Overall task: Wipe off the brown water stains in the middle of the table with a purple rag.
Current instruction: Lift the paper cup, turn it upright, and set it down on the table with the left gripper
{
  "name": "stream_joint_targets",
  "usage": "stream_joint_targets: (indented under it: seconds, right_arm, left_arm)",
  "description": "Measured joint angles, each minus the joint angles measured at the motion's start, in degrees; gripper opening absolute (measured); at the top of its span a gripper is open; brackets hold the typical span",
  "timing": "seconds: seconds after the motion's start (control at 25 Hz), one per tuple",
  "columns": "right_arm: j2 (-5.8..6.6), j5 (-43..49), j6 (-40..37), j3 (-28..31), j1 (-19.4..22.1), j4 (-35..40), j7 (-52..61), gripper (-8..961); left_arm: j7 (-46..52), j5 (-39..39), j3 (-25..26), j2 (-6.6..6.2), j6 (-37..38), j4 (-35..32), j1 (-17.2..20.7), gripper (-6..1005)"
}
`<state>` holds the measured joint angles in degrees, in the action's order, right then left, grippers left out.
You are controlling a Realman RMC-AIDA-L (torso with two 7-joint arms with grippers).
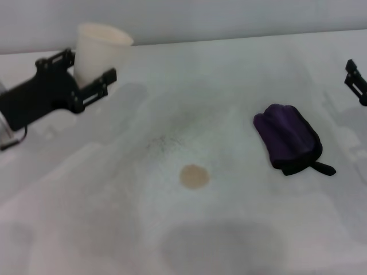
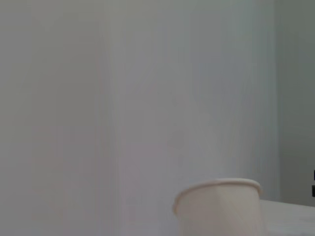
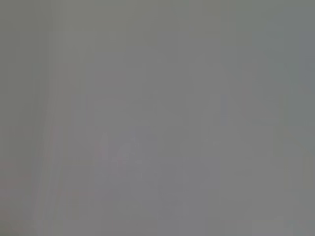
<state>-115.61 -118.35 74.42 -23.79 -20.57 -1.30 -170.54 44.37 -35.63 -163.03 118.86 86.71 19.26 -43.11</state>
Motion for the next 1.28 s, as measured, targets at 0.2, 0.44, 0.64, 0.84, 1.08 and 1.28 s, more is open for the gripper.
stream_joint_targets:
  seconds: [0.2, 0.44, 0.64, 0.84, 1.08, 1.28]
  right_arm:
    - [0.11, 0.2, 1.2, -2.4, 1.1, 0.5, 0.0, 868]
    - [0.24, 0.6, 2.7, -2.8, 2.4, 0.6, -0.1, 868]
    - [0.30, 0.6, 3.0, -2.8, 2.8, 0.7, -0.1, 867]
    - [0.30, 0.6, 2.8, -2.9, 2.7, 0.8, -0.1, 867]
    - [0.31, 0.6, 3.0, -2.9, 2.7, 1.1, 0.0, 867]
    - [0.31, 0.6, 3.1, -2.9, 2.8, 1.2, 0.0, 867]
  left_arm:
    - [-7.9, -3.7, 0.0, 0.02, -2.4, -7.3, 7.4, 624]
    - [-10.4, -5.5, 0.1, 0.20, -5.1, -10.9, 14.0, 625]
    - [-13.1, -5.6, 0.1, 0.23, -8.2, -11.7, 16.9, 625]
    - [-16.3, -5.8, 0.1, 0.24, -12.2, -12.4, 17.3, 624]
    - [-20.1, -6.7, 0.1, 0.27, -15.8, -14.4, 17.1, 623]
    - [-22.3, -7.1, 0.1, 0.33, -19.1, -16.4, 17.6, 625]
